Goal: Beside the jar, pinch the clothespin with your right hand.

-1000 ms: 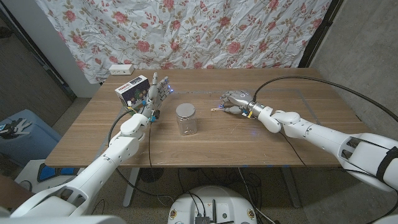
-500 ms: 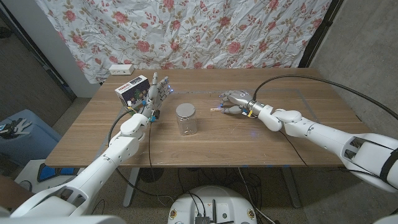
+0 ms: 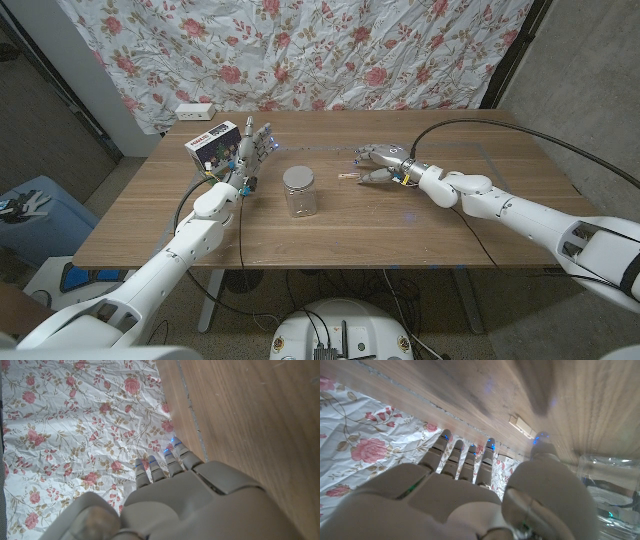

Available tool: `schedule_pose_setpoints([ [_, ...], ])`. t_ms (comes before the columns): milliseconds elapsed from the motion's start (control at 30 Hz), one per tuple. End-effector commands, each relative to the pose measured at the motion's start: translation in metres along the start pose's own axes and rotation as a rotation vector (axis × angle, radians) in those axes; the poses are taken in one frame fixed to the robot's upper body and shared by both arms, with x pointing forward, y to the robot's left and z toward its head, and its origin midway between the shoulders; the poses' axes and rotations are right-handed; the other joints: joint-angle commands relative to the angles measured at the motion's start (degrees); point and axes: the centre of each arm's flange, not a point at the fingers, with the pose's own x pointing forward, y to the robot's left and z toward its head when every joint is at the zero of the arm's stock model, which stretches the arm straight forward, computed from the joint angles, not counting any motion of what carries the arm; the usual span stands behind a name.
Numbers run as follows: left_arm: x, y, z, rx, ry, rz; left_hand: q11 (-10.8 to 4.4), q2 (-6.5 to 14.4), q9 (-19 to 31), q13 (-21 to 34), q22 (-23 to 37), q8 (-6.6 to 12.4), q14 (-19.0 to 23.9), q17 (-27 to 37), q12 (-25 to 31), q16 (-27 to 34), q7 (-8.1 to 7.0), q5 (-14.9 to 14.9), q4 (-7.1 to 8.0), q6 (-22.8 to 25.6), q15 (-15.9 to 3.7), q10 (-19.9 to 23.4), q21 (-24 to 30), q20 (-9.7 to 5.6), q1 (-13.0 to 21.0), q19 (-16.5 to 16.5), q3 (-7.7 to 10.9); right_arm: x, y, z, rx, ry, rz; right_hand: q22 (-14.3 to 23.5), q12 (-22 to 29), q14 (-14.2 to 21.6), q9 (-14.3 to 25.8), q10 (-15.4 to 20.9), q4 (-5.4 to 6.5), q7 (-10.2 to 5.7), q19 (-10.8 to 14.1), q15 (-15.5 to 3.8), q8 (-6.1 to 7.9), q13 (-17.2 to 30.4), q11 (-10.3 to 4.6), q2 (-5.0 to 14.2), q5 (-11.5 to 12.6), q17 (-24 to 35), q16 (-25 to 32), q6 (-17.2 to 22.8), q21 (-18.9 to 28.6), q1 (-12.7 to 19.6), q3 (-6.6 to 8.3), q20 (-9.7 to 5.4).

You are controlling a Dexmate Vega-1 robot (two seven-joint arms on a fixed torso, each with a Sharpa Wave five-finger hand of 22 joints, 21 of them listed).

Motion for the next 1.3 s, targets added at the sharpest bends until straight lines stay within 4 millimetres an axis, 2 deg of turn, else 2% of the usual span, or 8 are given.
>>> schedule_pose_setpoints([
  [33, 0.000, 0.000, 0.000, 0.000, 0.000, 0.000, -0.43, 0.6, 0.3, 0.1, 0.1, 0.37, 0.5, 0.2, 0.4, 0.3, -0.50, 0.2, 0.33, 0.1, -0.38, 0.2, 0.4, -0.08, 0.0, 0.4, 0.00, -0.014, -0.013, -0.015, 0.198, -0.011, -0.096, 0.1, 0.4, -0.5, -0.1, -0.6, 0.82, 1.01, 0.4, 0.92, -1.29, 0.0, 0.26, 0.43, 0.3, 0.1, -0.4, -2.0, 0.3, -1.6, 0.02, 1.30],
  [533, 0.000, 0.000, 0.000, 0.000, 0.000, 0.000, -0.35, 0.6, 0.3, 0.1, 0.1, 0.36, 0.5, 0.2, 0.3, 0.3, -0.50, 0.2, 0.33, 0.0, -0.39, 0.1, 0.4, -0.04, 0.0, 0.3, -0.01, -0.028, -0.030, -0.029, 0.398, 0.057, -0.211, 0.1, 0.9, -0.6, -0.2, 0.0, 2.01, 1.81, 0.5, 0.92, -1.67, -0.2, 0.69, 2.59, -0.1, 0.1, -0.6, -0.8, 0.2, -4.0, 0.15, 0.52],
  [667, 0.000, 0.000, 0.000, 0.000, 0.000, 0.000, -0.44, 0.6, 0.3, 0.1, 0.1, 0.36, 0.5, 0.2, 0.3, 0.3, -0.50, 0.2, 0.33, 0.0, -0.39, 0.1, 0.4, -0.05, 0.0, 0.3, -0.01, -0.031, -0.034, -0.032, 0.471, 0.071, -0.200, 0.1, 0.6, -2.0, -0.3, -0.9, 2.32, 1.86, 1.4, 3.70, -2.73, -0.5, 0.83, 3.41, -0.3, -0.1, -1.4, -1.7, 0.5, -5.4, 0.04, -0.34],
  [800, 0.000, 0.000, 0.000, 0.000, 0.000, 0.000, -0.37, 0.6, 0.3, 0.1, 0.1, 0.36, 0.5, 0.2, 0.3, 0.3, -0.50, 0.2, 0.33, 0.0, -0.42, 0.0, 0.4, -0.02, 0.0, 0.4, 0.00, -0.035, -0.037, -0.037, 0.568, 0.081, -0.224, 0.0, 0.5, -2.1, -0.4, -1.1, 2.30, 1.84, 1.7, 4.29, -3.70, -0.7, 0.84, 3.41, -0.4, -0.4, -1.7, -3.4, 0.5, -6.1, -0.15, -1.68],
  [900, 0.000, 0.000, 0.000, 0.000, 0.000, 0.000, -0.33, 0.6, 0.3, 0.1, 0.1, 0.36, 0.6, 0.2, 0.3, 0.3, -0.50, 0.2, 0.33, 0.0, -0.35, 0.1, 0.4, -0.04, 0.0, 0.4, 0.00, -0.040, -0.038, -0.040, 0.618, 0.097, -0.255, 0.0, 0.6, -1.6, -0.4, -0.9, 2.50, 1.63, 2.1, 3.67, -3.85, -0.9, 0.88, 3.72, -0.4, -0.5, -1.7, -3.4, 0.5, -6.8, -0.24, -2.56],
  [1100, 0.000, 0.000, 0.000, 0.000, 0.000, 0.000, -0.36, 0.6, 0.3, 0.1, 0.1, 0.36, 0.5, 0.2, 0.4, 0.3, -0.50, 0.2, 0.33, 0.0, -0.40, 0.2, 0.4, -0.08, 0.0, 0.4, 0.00, -0.054, -0.038, -0.041, 0.668, 0.143, -0.333, 0.0, 1.1, -0.5, -0.5, 0.9, 2.68, 0.56, 2.7, 1.61, -3.87, -1.2, -0.39, 4.53, -0.3, -0.9, -1.6, -2.7, 0.5, -7.9, -0.26, -3.95],
  [1133, 0.000, 0.000, 0.000, 0.000, 0.000, 0.000, -0.36, 0.6, 0.3, 0.1, 0.1, 0.36, 0.5, 0.2, 0.4, 0.3, -0.50, 0.2, 0.33, 0.0, -0.40, 0.2, 0.4, -0.06, 0.0, 0.4, 0.00, -0.056, -0.037, -0.040, 0.654, 0.151, -0.334, 0.0, 1.2, 0.2, -0.5, 1.5, 2.45, 0.29, 2.9, 0.28, -3.84, -1.3, -1.02, 4.82, -0.2, -1.1, -1.5, -2.4, 0.5, -8.0, -0.13, -4.23],
  [1300, 0.000, 0.000, 0.000, 0.000, 0.000, 0.002, -0.41, 0.6, 0.3, 0.1, 0.1, 0.36, 0.5, 0.2, 0.3, 0.3, -0.50, 0.2, 0.33, 0.0, -0.39, 0.1, 0.4, -0.02, 0.0, 0.4, 0.00, -0.064, -0.035, -0.038, 0.693, 0.186, -0.340, 0.0, 1.3, 0.5, -0.6, 2.4, 1.91, -0.36, 3.0, -0.74, -3.53, -1.4, -1.41, 4.99, -0.1, -1.4, -1.6, -1.1, 0.4, -7.7, 0.06, -4.36],
])
